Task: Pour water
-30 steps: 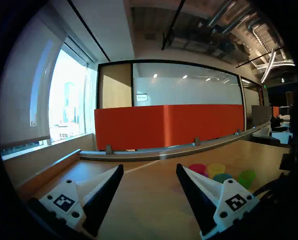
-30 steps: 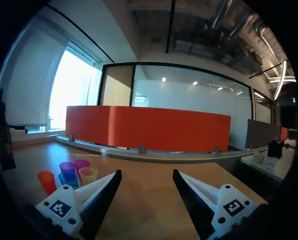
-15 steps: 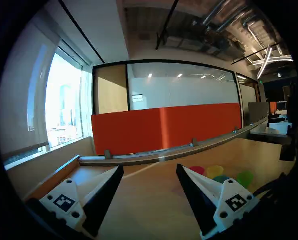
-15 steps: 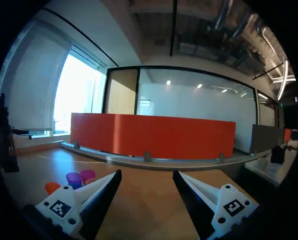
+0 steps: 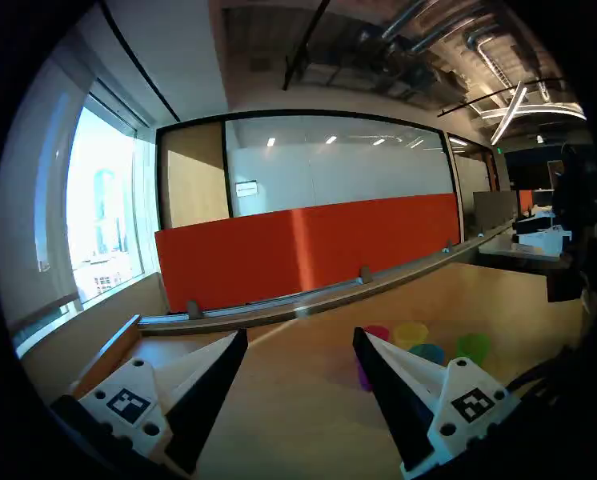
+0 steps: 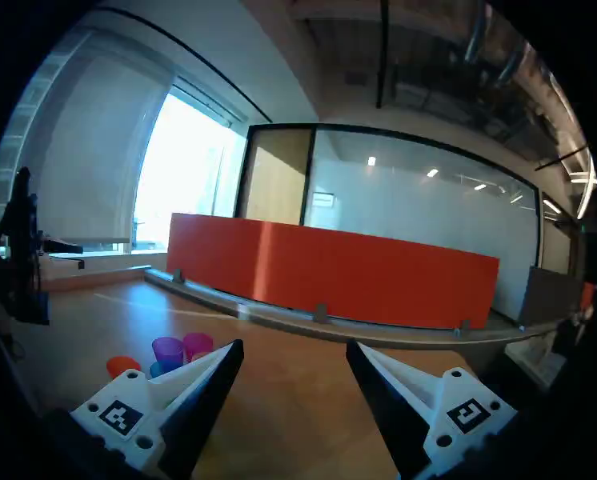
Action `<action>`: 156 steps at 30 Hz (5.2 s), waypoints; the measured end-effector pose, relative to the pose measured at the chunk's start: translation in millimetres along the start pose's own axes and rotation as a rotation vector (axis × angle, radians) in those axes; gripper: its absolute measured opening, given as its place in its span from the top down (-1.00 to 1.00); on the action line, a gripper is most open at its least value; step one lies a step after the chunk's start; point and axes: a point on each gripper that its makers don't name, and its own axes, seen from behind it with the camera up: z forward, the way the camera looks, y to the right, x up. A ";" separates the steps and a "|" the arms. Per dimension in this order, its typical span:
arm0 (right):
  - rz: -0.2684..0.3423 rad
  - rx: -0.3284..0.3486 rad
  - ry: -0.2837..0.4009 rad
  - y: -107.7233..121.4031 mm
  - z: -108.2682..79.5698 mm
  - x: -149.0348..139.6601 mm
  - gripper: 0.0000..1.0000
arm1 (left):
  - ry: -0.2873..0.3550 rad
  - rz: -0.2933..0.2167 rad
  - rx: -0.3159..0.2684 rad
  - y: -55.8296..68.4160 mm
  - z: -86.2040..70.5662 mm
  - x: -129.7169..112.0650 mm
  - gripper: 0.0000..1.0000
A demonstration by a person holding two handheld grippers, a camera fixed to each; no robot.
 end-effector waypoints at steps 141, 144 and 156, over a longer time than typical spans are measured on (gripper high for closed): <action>-0.111 0.633 -0.464 -147.1 47.2 -193.5 -0.84 | -0.293 0.079 -0.702 170.9 68.6 -87.3 -0.96; -0.109 0.629 -0.456 -144.7 46.9 -189.8 -0.83 | -0.293 0.082 -0.704 171.7 69.2 -86.7 -0.96; -0.105 0.573 -0.346 -120.3 36.6 -144.6 -0.83 | -0.313 0.099 -0.722 178.7 71.8 -88.1 -0.96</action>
